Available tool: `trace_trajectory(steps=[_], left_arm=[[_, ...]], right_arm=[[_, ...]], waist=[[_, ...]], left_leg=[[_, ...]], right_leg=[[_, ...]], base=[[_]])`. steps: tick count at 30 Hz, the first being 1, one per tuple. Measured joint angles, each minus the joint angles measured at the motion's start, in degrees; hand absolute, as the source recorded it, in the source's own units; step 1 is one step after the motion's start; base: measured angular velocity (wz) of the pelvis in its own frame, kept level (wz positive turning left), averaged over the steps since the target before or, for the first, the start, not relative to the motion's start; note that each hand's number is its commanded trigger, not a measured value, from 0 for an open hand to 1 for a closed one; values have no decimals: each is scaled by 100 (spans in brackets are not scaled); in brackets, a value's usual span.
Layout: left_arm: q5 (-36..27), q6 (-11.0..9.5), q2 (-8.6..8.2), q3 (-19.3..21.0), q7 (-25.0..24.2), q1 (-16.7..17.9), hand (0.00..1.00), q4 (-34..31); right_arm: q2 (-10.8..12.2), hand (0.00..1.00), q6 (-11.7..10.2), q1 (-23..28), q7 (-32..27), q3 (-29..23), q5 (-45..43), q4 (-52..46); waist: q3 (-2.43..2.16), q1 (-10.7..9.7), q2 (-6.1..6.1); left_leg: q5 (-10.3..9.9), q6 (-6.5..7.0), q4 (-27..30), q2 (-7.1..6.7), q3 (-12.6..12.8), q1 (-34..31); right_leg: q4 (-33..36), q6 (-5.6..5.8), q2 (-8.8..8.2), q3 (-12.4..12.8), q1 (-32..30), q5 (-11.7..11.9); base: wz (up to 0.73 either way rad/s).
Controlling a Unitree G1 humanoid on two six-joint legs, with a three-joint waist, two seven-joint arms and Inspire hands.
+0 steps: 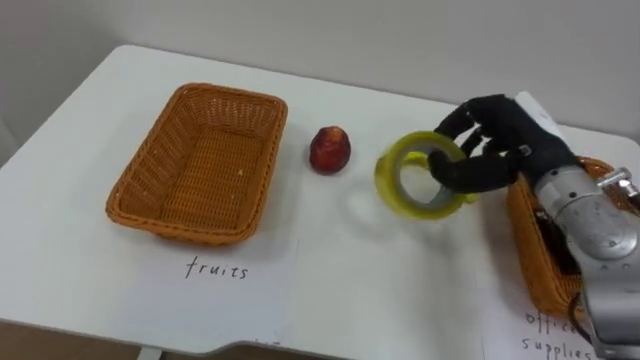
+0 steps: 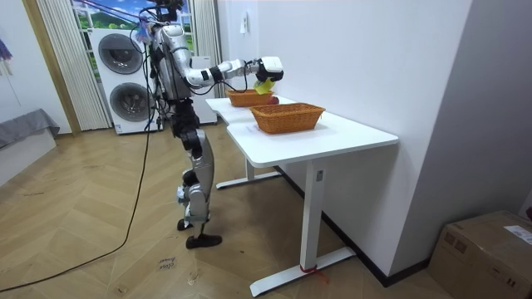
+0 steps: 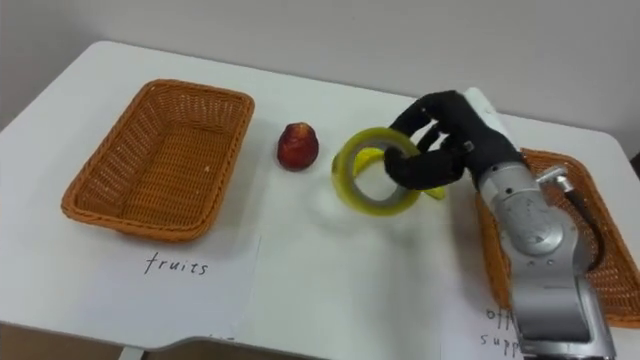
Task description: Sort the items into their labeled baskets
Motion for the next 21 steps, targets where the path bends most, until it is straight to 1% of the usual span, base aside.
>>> trace_trajectory(steps=[1, 2, 4, 6, 8, 10, 13, 15, 17, 19, 21], left_arm=[[-1, 0, -9, 0, 0, 22, 0, 1], [-2, 0, -21, -6, 0, 56, 0, 0], [-3, 1, -22, -4, 0, 64, 0, 0], [-1, -7, -24, -5, -2, 163, 0, 4], [0, -37, -21, -3, -3, 209, 0, 4], [1, -99, -20, -3, -10, 251, 0, 15], [4, -119, -7, -2, -40, 307, 0, 58], [4, -119, 21, -1, -94, 305, 0, 58], [5, -118, 43, -2, -158, 309, 0, 63], [5, -118, 43, -2, -184, 312, 0, 63], [6, -115, 44, 8, -184, 331, 0, 62]], right_arm=[[0, 100, -14, 15, -84, -29, 28, 0], [0, 100, -43, 73, -253, -99, 149, 0], [-1, 100, -76, 139, -500, -157, 322, 1], [-1, 100, -86, 173, -726, -161, 435, 2], [-17, 100, -87, 174, -897, -172, 553, 5], [-32, 100, -112, 173, -1079, -210, 721, 5], [-149, 100, -168, 174, -1356, -218, 957, 10], [-245, 100, -201, 174, -1483, -223, 1066, 16], [-262, 100, -265, 175, -1566, -223, 1081, 44], [-268, 100, -353, 197, -1651, -224, 1086, 50], [-269, 100, -390, 273, -1686, -234, 1139, 51]], waist=[[10, -5, 17], [9, -21, 47], [6, -36, 63], [1, -133, 82], [0, -209, 75], [0, -279, 46], [11, -330, -41], [29, -348, -104], [17, -372, -132], [19, -407, -140], [19, -419, -135]], left_leg=[[0, 0, -2, 0, 1, 25], [-1, 0, -14, 1, 2, 55], [-1, -1, -38, 1, 2, 57], [0, -2, -32, 0, -2, 54], [1, -3, -32, -1, -2, 54], [1, -3, -32, -2, -3, 52], [1, -2, -38, -4, 3, 58], [0, -3, -44, -2, 4, 60], [0, -2, -52, 2, 4, 63], [-2, 0, -58, 2, 11, 67], [-3, 1, -63, 6, 34, 81]], right_leg=[[0, 0, 1, 4, 19, 0], [2, 0, 2, 9, 44, 0], [8, 0, 1, 11, 46, 0], [17, 0, 0, 12, 49, 0], [17, 0, -1, 11, 49, 0], [14, 1, 0, 11, 49, -1], [-6, 2, 4, 24, 55, -2], [-11, 2, 9, 28, 56, -2], [-13, 2, 13, 26, 56, -2], [-13, 3, 14, 27, 56, -1], [-12, 3, 13, 38, 55, -1]], base=[[0], [0], [0], [0], [0], [0], [0], [0], [0], [0], [-2]])
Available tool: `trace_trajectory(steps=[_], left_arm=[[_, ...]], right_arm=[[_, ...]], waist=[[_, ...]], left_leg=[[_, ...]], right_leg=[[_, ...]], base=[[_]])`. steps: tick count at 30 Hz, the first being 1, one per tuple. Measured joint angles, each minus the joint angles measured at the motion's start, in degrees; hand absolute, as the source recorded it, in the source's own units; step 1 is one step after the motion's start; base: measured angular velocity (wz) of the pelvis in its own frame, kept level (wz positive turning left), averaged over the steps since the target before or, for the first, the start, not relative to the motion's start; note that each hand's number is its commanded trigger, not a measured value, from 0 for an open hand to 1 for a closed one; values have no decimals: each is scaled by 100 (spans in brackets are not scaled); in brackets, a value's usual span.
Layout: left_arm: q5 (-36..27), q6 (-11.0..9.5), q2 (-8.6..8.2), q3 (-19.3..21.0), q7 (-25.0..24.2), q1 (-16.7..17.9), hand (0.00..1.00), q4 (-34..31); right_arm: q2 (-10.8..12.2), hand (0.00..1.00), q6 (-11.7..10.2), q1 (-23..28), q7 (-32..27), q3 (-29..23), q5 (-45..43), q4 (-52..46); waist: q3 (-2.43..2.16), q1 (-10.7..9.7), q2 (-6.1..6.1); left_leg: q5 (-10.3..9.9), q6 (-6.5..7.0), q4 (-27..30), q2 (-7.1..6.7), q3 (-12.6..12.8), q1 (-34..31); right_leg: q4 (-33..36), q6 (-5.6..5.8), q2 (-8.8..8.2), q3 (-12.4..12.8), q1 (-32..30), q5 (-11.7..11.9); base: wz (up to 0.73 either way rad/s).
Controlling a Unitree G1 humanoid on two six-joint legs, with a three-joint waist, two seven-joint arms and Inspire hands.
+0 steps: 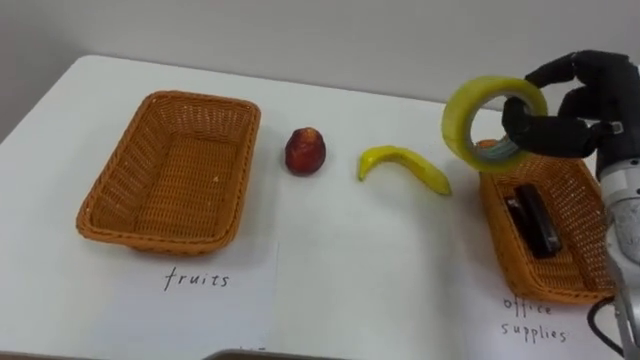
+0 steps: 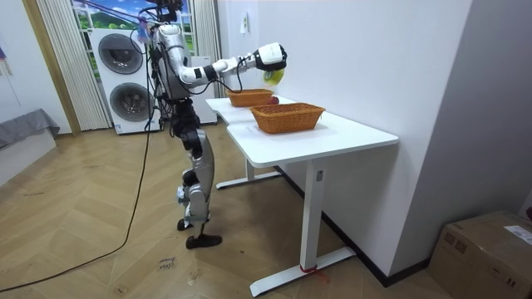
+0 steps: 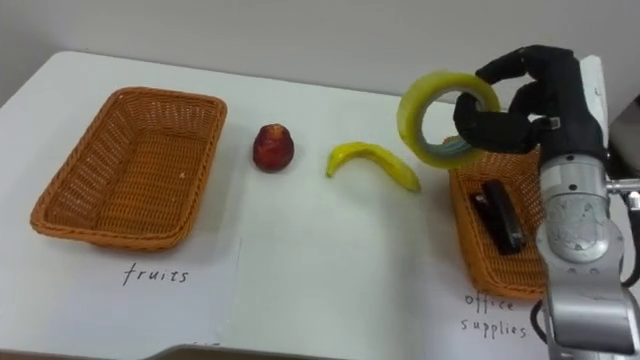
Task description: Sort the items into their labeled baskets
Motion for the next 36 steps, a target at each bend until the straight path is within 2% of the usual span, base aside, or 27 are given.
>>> trace_trajectory(steps=[7, 9, 13, 15, 20, 26, 36], left_arm=[[36, 19, -47, 110, 61, -16, 0, -11], [36, 19, -40, 113, 80, -34, 0, -18], [43, 8, -30, 117, 83, -78, 0, -26], [46, 4, -28, 127, 81, -131, 0, -44], [43, -3, -8, 159, 56, -149, 0, -134], [32, -9, 17, 86, 40, -252, 0, -138], [34, 2, 11, 96, 41, -291, 0, -136]], right_arm=[[-1, 100, 19, 386, -41, -386, -4, 65], [-9, 100, 18, 386, -87, -433, -7, 136], [-9, 100, 19, 417, -87, -570, -12, 199], [-11, 100, 19, 422, -89, -671, -1, 198], [-11, 100, 19, 428, -114, -802, -8, 198], [-11, 100, 18, 471, -111, -798, 22, 273], [-11, 100, 87, 904, 221, -797, -14, 518]], waist=[[19, -96, 50], [10, -211, 68], [10, -276, 35], [-14, -362, -4], [-25, -360, -32], [1, -355, 5], [-1, -355, 79]], left_leg=[[-2, -1, -72, 16, 108, 123], [-5, -9, -84, 27, 156, 151], [-10, -20, -83, 52, 299, 150], [-12, -22, -83, 59, 366, 152], [-24, -30, -86, 88, 563, 189], [-40, -53, -91, 112, 593, 223], [-44, -58, -123, 116, 644, 230]], right_leg=[[8, 1, 21, 118, 44, -1], [21, 1, 64, 190, 39, -1], [98, -3, 72, 329, -56, -1], [103, -4, 84, 352, -98, -2], [105, -28, 130, 503, -130, 23], [104, -48, 174, 591, -129, 43], [104, -49, 178, 657, -132, 44]], base=[[-9], [-13], [-19], [-13], [-21], [-4], [-2]])
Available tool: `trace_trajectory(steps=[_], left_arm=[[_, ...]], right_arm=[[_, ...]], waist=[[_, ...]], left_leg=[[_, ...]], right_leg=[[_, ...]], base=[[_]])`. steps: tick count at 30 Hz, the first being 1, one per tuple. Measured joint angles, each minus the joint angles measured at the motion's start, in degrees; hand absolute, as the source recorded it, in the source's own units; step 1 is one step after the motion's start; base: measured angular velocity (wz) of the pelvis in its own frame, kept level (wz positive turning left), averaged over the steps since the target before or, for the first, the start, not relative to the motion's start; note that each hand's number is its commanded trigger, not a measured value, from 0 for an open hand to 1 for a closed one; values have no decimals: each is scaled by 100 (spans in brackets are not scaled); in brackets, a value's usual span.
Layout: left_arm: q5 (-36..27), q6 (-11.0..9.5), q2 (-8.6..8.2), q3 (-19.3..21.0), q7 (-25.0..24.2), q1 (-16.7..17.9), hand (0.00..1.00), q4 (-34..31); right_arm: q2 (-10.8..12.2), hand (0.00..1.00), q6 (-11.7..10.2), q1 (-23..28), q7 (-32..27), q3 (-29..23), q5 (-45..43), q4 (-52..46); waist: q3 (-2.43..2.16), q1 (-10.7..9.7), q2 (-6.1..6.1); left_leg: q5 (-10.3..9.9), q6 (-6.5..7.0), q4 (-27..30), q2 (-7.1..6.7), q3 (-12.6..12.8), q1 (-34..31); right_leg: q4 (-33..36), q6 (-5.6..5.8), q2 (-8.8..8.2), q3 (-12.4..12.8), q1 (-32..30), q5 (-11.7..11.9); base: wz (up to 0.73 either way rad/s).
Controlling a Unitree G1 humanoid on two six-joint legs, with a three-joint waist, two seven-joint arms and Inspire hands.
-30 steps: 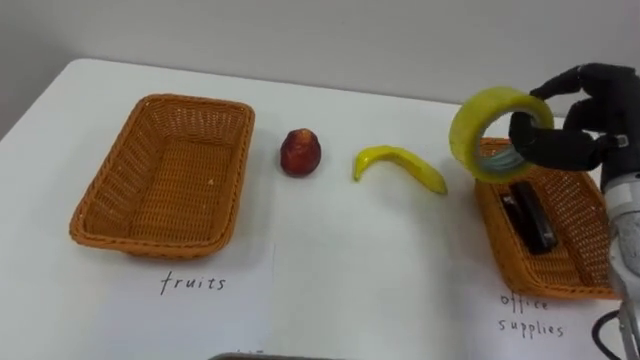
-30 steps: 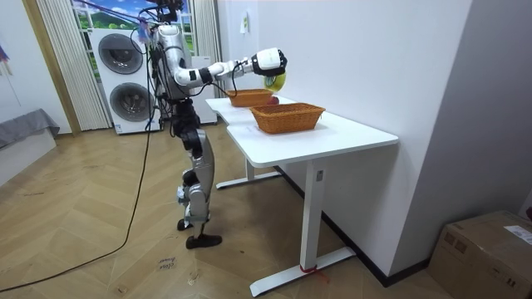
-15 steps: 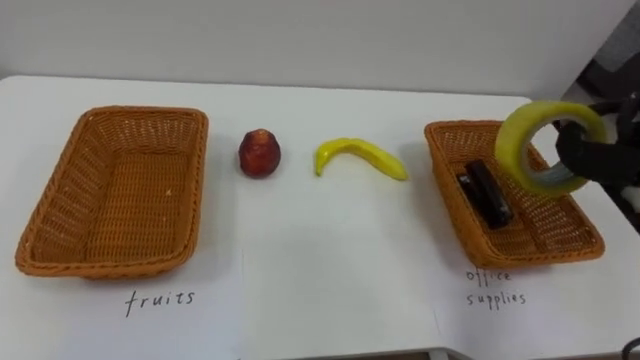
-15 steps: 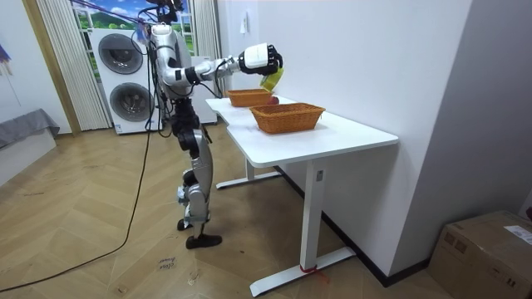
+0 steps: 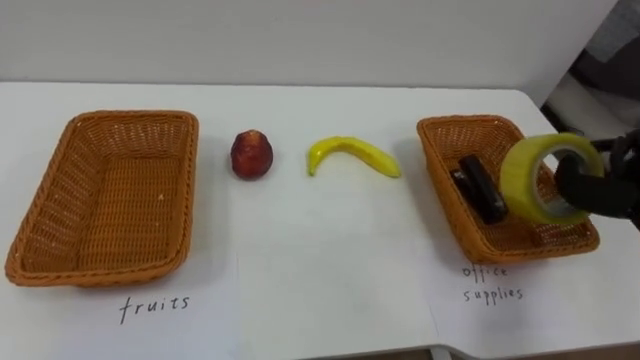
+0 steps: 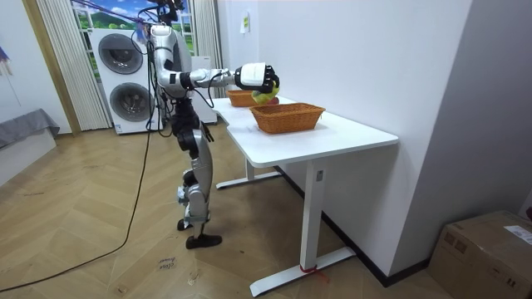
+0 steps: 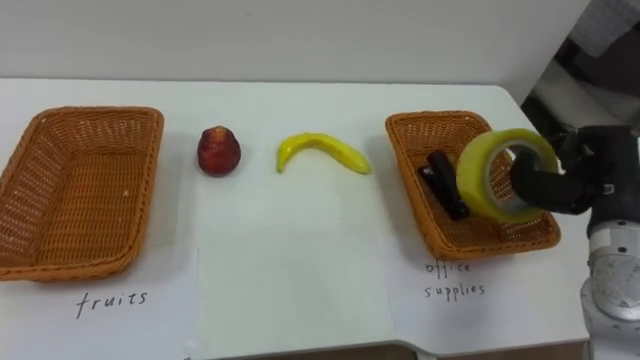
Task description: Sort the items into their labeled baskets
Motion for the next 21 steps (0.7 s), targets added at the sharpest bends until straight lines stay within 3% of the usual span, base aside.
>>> trace_trajectory(steps=[3, 5, 6, 7, 21], left_arm=[[-1, 0, -15, -1, 0, -32, 0, -2], [0, 0, -16, -1, 1, -42, 0, -3], [0, -1, -15, 4, 3, -41, 0, -3], [0, -1, -13, 8, 3, -41, 0, -3], [0, -3, 0, 8, 5, 40, 0, 7]], right_arm=[[0, 100, 0, 0, 131, 0, -1, 0], [0, 64, 0, 0, 201, 0, -1, 0], [0, 19, 0, 0, 248, 0, -34, 0], [0, 0, 0, -1, 269, 0, -46, 0], [-1, 0, -9, -91, 430, 2, -256, -3]], waist=[[-1, -4, -9], [-3, 0, -15], [-1, 5, -31], [-4, 6, -34], [-16, 76, -121]], left_leg=[[0, 0, 3, -2, 18, 1], [0, 0, 6, -4, 25, 3], [1, 1, 5, -5, 27, 2], [1, 1, 6, -5, 27, 1], [1, 0, 10, 1, 0, -12]], right_leg=[[-6, 0, 1, 18, -4, 0], [-9, 1, 1, 29, -5, 0], [-9, 2, 1, 29, -8, -1], [-10, 2, 1, 29, -9, -1], [-14, 3, 0, -7, -3, -2]], base=[[-2], [0], [0], [0], [1]])
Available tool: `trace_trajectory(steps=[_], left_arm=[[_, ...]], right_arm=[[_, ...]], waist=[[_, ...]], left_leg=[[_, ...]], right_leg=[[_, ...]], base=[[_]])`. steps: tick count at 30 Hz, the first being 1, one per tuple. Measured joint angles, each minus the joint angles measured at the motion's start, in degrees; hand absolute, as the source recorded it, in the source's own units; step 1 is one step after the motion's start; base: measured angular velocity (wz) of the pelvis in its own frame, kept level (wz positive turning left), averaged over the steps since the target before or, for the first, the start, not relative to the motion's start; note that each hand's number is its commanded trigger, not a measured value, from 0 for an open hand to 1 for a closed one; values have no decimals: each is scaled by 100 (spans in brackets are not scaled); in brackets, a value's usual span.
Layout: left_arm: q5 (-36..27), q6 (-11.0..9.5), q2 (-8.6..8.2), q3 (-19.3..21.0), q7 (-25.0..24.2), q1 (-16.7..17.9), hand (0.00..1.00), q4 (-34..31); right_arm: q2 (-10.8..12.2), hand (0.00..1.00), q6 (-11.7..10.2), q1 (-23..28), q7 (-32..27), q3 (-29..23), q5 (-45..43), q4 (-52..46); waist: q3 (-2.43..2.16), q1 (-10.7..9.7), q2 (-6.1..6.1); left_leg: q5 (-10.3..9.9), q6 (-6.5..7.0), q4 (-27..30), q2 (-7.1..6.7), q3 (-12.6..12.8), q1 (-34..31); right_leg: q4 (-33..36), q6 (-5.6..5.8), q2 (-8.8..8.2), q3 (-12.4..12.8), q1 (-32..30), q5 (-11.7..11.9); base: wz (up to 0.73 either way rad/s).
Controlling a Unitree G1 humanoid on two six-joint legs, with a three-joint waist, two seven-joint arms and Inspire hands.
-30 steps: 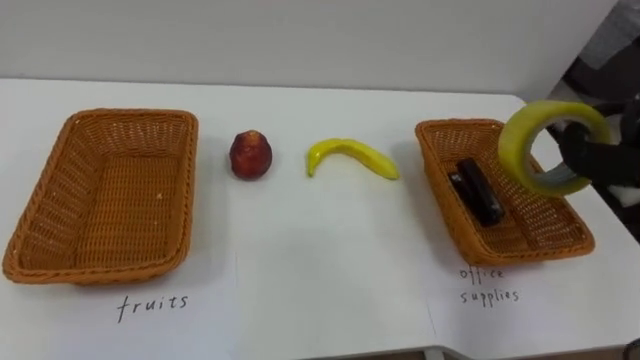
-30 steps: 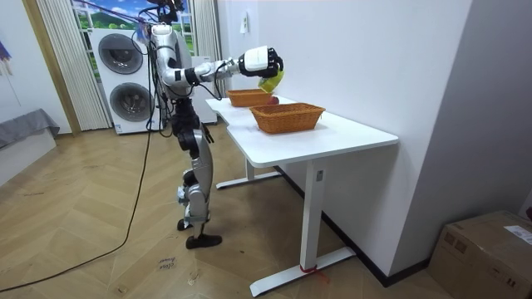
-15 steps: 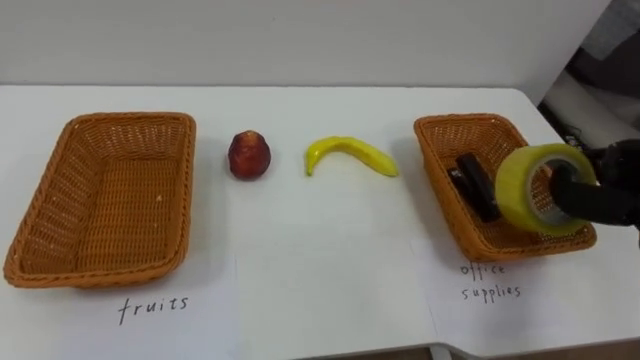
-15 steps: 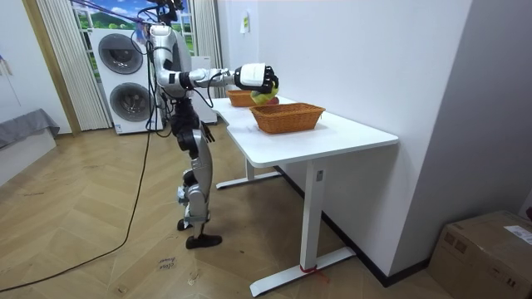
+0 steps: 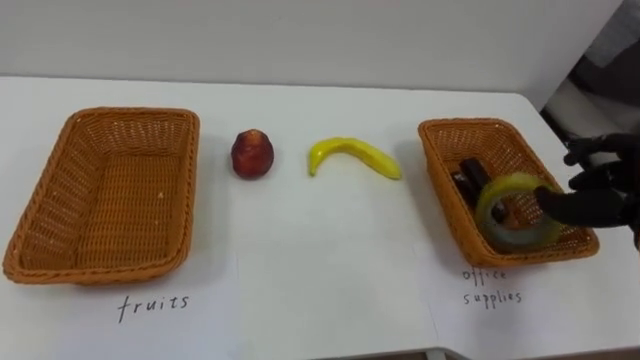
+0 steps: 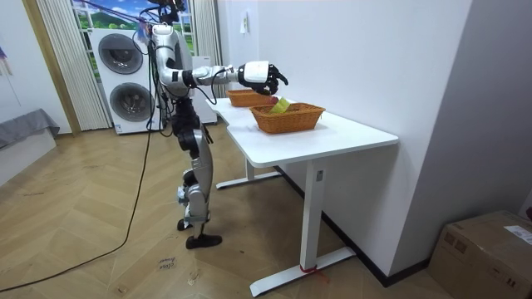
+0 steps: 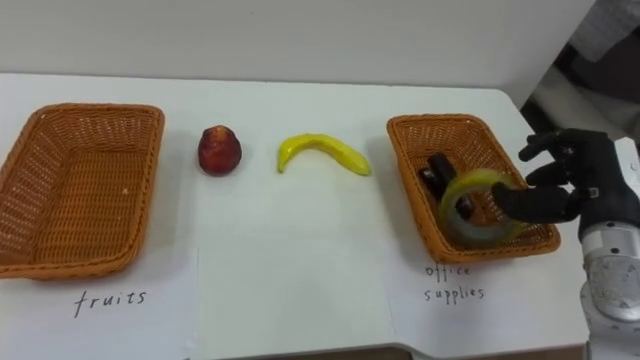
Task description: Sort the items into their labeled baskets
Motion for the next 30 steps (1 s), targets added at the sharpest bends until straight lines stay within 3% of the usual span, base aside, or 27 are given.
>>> trace_trajectory(steps=[8, 16, 30], left_arm=[[5, -50, 6, -12, 2, 64, 0, 146], [16, 11, 8, -11, 1, 264, 0, 176], [28, 42, 6, -12, -5, 222, 0, 160]], right_arm=[[5, 0, -57, -31, -142, 13, -41, 0], [5, 0, -57, -31, -214, 43, -25, -5], [5, 0, -57, -31, -235, 213, -25, -88]], waist=[[27, 125, 23], [13, 230, 56], [12, 240, 56]], left_leg=[[-3, 1, 13, -5, 0, -34], [-4, 1, 15, 0, -11, -43], [-10, 2, 9, 3, -72, -53]], right_leg=[[-25, 0, -5, 4, -4, 0], [-84, 3, -2, -20, -2, 7], [-43, 2, -9, -68, 12, 7]], base=[[0], [1], [2]])
